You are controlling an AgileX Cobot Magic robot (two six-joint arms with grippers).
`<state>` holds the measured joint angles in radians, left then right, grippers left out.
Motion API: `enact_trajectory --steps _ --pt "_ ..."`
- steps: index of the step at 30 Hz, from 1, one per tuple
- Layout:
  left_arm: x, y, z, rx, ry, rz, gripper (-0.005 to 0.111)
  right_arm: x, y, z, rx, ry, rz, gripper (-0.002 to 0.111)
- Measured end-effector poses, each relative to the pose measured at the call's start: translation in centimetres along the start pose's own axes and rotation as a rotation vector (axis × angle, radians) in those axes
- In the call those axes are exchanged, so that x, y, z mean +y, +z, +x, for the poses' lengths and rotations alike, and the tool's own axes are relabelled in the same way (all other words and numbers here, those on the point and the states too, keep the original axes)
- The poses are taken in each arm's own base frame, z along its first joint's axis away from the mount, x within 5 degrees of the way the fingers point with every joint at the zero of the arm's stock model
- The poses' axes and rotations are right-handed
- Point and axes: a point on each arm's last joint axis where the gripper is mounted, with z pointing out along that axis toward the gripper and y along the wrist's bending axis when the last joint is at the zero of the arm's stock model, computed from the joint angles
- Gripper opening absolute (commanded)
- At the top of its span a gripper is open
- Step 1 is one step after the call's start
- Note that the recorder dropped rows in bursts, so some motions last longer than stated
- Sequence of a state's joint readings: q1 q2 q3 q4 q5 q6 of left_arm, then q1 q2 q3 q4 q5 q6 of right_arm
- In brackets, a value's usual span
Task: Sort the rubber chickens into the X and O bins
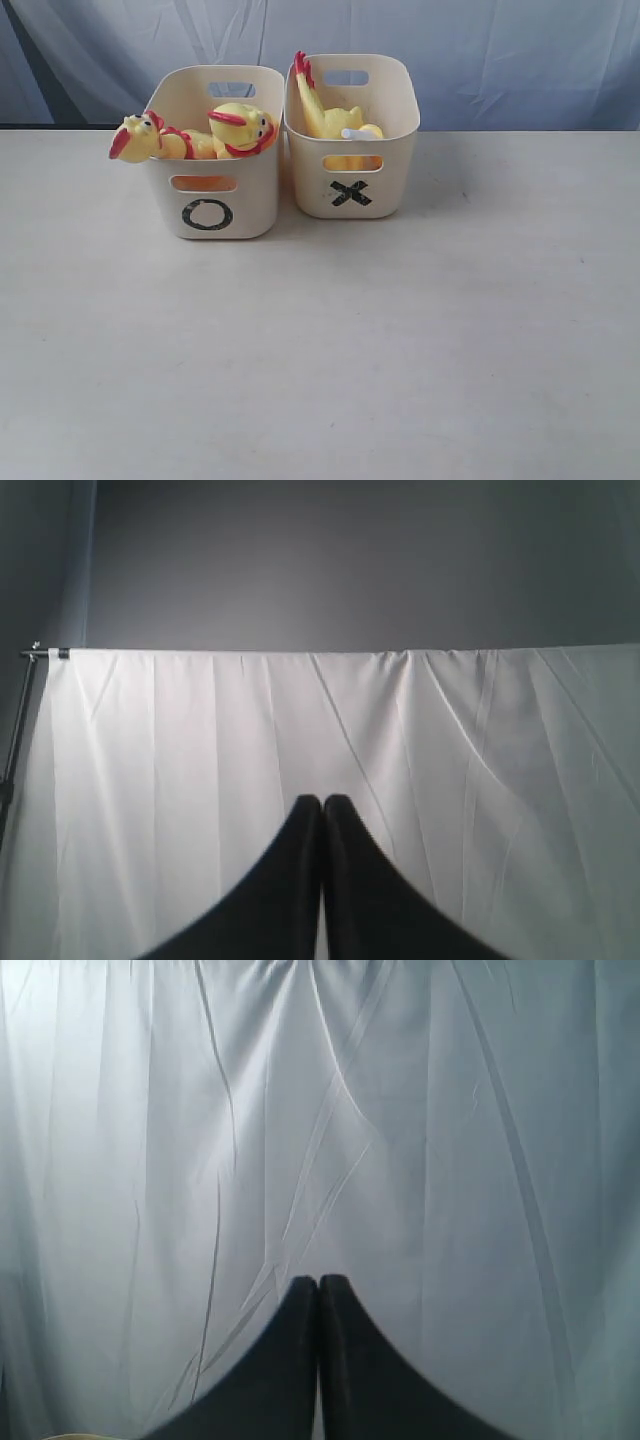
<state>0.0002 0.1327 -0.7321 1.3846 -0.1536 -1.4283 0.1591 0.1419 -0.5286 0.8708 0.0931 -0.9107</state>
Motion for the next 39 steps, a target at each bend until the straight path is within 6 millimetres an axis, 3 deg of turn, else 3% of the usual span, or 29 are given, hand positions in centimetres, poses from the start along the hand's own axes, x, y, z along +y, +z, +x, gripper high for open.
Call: enact_trajectory --steps 13,32,36,39 --pt "-0.7 -3.2 -2.0 -0.121 0.029 -0.001 0.0 0.2 -2.9 -1.4 -0.129 -0.01 0.008 0.0" --pt "-0.7 -3.2 -2.1 -0.124 0.029 -0.001 0.0 0.2 -3.1 -1.4 -0.136 -0.011 0.007 0.0" --pt "-0.7 -3.2 -2.1 -0.124 0.029 -0.001 0.0 0.1 -3.1 -1.4 -0.129 -0.102 0.018 0.0" --pt "-0.7 -3.2 -2.0 -0.122 0.029 -0.001 0.0 0.0 -3.1 -1.3 -0.115 -0.264 0.039 0.0"
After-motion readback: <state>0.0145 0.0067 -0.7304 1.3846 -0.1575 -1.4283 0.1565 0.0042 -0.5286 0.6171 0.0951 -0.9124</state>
